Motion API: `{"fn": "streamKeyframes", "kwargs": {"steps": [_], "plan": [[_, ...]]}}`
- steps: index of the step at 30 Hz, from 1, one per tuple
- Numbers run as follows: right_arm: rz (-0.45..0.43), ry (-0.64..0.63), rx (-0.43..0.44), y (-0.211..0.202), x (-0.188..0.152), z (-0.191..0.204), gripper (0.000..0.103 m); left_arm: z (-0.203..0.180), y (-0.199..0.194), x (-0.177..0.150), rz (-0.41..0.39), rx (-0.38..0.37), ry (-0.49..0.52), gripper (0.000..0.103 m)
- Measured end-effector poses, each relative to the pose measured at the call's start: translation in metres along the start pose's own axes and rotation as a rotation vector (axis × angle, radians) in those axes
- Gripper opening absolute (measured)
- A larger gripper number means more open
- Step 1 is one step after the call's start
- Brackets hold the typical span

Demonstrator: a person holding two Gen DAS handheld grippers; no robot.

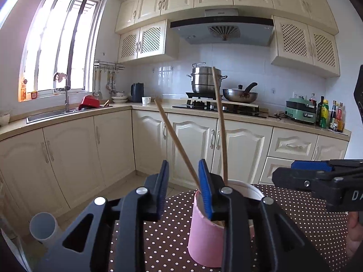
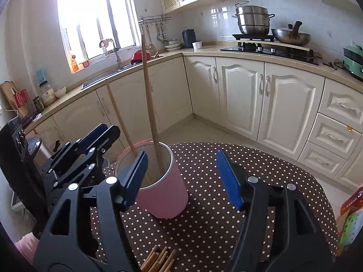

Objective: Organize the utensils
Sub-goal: 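Lower the chopsticks into the pink cup and open both tools, then move both open tools back to the chopstick bundle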

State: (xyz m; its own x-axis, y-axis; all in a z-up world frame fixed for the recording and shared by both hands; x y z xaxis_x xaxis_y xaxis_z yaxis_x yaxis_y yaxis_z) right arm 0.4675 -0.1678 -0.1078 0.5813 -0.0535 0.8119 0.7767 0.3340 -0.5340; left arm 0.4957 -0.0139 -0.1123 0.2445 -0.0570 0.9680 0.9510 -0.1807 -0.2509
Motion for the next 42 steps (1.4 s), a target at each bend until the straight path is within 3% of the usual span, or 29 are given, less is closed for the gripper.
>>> {"fn": "streamKeyframes", "kwargs": {"steps": [5,10,17,25,31,42], "plan": [[0.004,0.027,0.005,-0.013,-0.002,-0.001,0.063,-0.003,-0.017,0.003,0.001,0.012,0.012,0.027],[-0.009,0.021,-0.008,-0.036,-0.005,0.002,0.064,-0.003,-0.041,0.007,0.001,0.026,0.013,0.038],[-0.039,-0.006,-0.023,-0.078,-0.014,0.018,0.071,-0.005,-0.088,0.014,-0.013,0.05,0.021,0.046],[-0.043,0.0,-0.041,-0.126,-0.033,0.026,0.083,-0.017,-0.149,0.021,-0.047,0.029,0.041,0.063],[0.014,-0.013,-0.057,-0.147,-0.059,0.034,0.088,-0.031,-0.183,0.012,-0.031,-0.012,0.057,0.07],[0.141,0.049,-0.059,-0.157,-0.111,0.029,0.089,-0.055,-0.206,-0.032,0.099,-0.076,0.085,0.071]]}}
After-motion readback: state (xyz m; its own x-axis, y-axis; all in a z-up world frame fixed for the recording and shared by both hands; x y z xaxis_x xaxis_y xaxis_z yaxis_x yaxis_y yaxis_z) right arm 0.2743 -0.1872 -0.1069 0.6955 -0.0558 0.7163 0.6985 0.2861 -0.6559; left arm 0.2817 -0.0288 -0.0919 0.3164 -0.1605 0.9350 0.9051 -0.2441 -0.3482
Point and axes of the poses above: each gripper's, at about its wrist camera, not at the fingertips, and y roughly the way its jaws point, z to its left, x to its top, the point moved 8 cm from there along y, roughly the way its jaws point, and after that the axes turned 2 degrees about y, right-handed, at the moved point
